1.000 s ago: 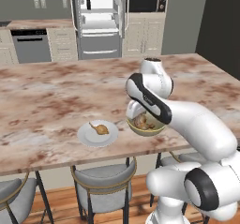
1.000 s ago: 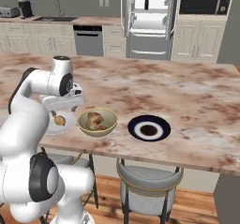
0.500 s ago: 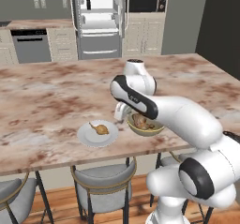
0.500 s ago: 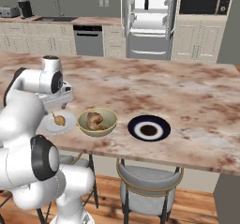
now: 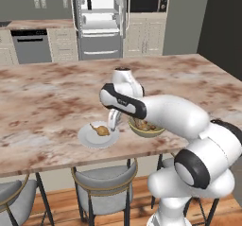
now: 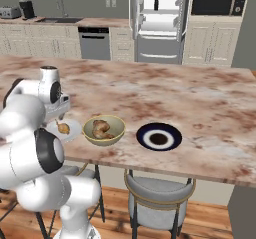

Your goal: Pick the chicken drumstick and onion from their plates and place them in the bowl. Then put the bowl in the fridge.

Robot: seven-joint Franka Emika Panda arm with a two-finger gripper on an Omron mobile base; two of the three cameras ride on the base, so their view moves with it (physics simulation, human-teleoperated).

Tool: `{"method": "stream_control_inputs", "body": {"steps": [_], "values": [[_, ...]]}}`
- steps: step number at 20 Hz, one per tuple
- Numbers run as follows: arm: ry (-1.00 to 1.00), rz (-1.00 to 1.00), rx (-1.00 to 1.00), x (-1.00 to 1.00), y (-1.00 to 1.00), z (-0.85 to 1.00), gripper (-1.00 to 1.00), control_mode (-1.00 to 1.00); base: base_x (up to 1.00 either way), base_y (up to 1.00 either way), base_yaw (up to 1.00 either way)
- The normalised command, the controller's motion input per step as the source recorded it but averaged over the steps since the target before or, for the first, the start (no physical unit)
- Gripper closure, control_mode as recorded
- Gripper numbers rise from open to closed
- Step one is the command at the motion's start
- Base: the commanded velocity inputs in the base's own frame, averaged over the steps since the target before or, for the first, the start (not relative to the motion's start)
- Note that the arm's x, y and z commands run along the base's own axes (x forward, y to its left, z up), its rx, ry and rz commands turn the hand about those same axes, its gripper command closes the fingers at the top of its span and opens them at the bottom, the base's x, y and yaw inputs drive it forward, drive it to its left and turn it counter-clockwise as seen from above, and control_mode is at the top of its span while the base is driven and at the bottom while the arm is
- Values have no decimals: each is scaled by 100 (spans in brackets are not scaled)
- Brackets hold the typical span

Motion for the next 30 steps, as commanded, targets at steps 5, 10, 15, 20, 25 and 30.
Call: {"method": "stream_control_inputs", "body": {"steps": [5, 10, 15, 20, 25, 30], "values": [[0, 9, 0, 29, 17, -28, -100, -100, 0, 0, 0], [1, 1, 0, 40, 9, -17, -100, -100, 0, 0, 0], [3, 0, 0, 31, 4, -20, -100, -100, 0, 0, 0], [0, -6, 0, 23, 10, -26, -100, -100, 0, 0, 0], [0, -10, -1, 14, 12, -24, -100, -100, 0, 0, 0], [0, -16, -2, 17, 7, -25, -100, -100, 0, 0, 0]]}}
